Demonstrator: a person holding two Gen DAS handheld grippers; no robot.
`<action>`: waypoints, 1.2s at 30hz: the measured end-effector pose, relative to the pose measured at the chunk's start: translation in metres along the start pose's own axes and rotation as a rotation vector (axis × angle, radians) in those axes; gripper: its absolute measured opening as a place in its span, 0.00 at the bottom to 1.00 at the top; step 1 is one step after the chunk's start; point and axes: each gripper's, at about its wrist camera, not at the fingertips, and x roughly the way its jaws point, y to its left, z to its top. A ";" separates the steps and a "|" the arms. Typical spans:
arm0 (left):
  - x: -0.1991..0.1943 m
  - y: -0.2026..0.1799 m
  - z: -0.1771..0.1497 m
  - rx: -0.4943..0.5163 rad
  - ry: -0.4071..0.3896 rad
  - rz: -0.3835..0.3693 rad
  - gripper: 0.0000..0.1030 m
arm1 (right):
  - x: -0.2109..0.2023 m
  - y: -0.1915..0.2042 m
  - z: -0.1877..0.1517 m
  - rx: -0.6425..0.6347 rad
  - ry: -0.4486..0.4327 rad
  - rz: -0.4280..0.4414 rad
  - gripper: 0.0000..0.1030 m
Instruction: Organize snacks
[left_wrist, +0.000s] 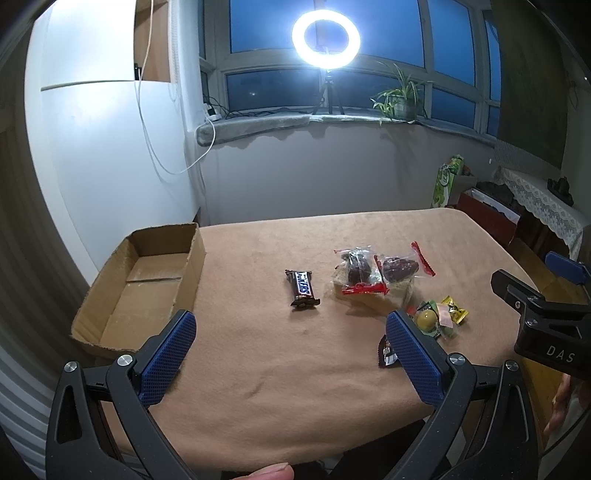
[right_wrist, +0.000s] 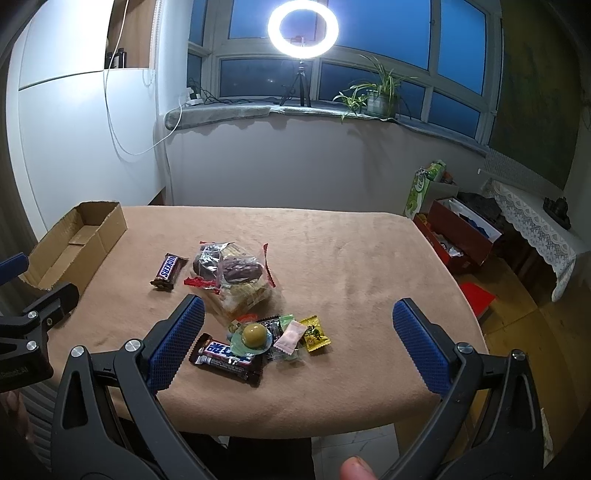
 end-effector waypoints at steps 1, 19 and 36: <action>0.000 0.000 0.000 0.002 0.000 0.000 0.99 | 0.000 -0.002 0.000 0.002 0.000 0.001 1.00; 0.000 -0.009 0.001 0.020 0.006 -0.005 0.99 | -0.001 -0.011 -0.002 0.010 0.005 0.003 1.00; 0.030 -0.020 -0.017 0.026 0.092 -0.049 0.99 | 0.031 -0.032 -0.039 0.035 0.117 0.011 1.00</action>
